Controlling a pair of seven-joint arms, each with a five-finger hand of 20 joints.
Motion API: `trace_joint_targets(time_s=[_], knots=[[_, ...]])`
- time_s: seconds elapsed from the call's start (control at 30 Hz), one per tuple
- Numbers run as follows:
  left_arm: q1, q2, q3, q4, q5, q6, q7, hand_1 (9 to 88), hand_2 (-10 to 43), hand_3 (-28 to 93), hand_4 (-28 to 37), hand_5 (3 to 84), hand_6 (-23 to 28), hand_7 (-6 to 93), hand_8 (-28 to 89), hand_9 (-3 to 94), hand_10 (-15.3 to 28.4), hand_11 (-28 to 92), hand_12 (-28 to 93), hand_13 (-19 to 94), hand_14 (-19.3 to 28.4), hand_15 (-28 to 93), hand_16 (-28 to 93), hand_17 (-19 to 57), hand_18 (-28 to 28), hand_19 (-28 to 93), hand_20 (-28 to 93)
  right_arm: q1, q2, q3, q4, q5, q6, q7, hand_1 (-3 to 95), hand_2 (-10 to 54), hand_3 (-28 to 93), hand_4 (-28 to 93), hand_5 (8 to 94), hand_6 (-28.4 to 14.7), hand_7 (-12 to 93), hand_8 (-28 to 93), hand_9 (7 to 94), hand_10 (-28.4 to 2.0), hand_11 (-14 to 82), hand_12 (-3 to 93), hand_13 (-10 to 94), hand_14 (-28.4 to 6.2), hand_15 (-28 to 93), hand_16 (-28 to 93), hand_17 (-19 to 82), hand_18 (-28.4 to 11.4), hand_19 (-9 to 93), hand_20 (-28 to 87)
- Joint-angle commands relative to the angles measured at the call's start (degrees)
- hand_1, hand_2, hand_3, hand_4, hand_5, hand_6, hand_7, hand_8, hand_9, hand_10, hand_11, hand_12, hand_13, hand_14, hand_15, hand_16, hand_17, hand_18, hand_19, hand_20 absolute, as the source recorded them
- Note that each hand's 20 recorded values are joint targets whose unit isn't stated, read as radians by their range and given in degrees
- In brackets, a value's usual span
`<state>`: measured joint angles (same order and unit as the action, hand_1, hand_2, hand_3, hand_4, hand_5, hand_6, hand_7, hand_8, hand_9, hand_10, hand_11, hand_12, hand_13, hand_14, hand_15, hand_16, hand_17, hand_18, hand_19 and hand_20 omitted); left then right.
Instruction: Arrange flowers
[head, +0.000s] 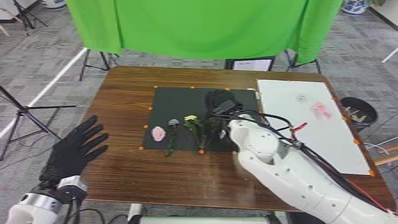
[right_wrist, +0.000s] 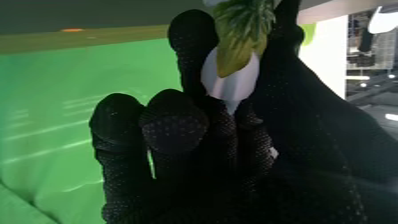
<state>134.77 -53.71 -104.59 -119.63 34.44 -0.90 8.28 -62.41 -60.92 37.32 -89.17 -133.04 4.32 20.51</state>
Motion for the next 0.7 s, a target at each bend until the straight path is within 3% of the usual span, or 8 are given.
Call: trace_joint_targets(time_s=[0.03,0.3,0.63,0.7], knots=[[0.0,0.07,0.19,0.3,-0.28,-0.62,-0.72,24.0,-3.4,70,-28.3,23.9,2.8,17.4,-10,20.6,10.0,14,20,14,13.9,21,4,-12.0,19.7,32,10,0.1,-0.8,-0.2,0.6,-0.8,0.7,1.8,41.6,-9.5,86,-27,65.1,1.9,52,3,85.9,-4.7,15.9,48.4,71,-4.8,78,35,35,-19.4,91,54],[-0.4,0.32,0.34,0.53,-0.32,-0.88,-1.04,24.0,-3.3,70,-28.3,23.9,2.8,17.5,-10,20.7,10.0,14,20,14,13.8,21,4,-11.9,19.7,32,10,-0.2,-1.2,-0.3,0.2,-0.1,1.0,1.5,37.5,-9.5,83,-28,64.6,1.3,50,3,81.2,-6.5,26.9,37.8,71,-5.3,78,34,34,-19.8,90,54],[-0.5,0.34,0.37,0.65,-0.35,-1.05,-0.9,24.0,-3.2,70,-28.2,23.9,2.8,17.4,-10,20.6,10.0,14,20,14,13.8,21,4,-12.0,19.7,32,10,-0.5,-1.0,0.6,0.5,0.4,-1.0,1.3,31.3,-9.5,85,-28,62.9,1.0,44,2,76.7,-8.2,31.3,26.7,69,-6.0,78,35,33,-20.1,90,55],[-0.6,0.31,0.31,0.67,-0.31,-0.95,-1.06,23.9,-3.2,70,-28.2,23.9,2.8,17.4,-10,20.6,10.0,14,20,14,13.8,21,4,-12.0,19.7,32,10,-0.5,-1.0,0.9,0.7,0.2,-1.2,1.0,28.1,-9.5,86,-28,63.3,1.4,41,-4,75.6,-8.7,31.5,25.8,69,-6.1,78,35,33,-20.1,90,55]])
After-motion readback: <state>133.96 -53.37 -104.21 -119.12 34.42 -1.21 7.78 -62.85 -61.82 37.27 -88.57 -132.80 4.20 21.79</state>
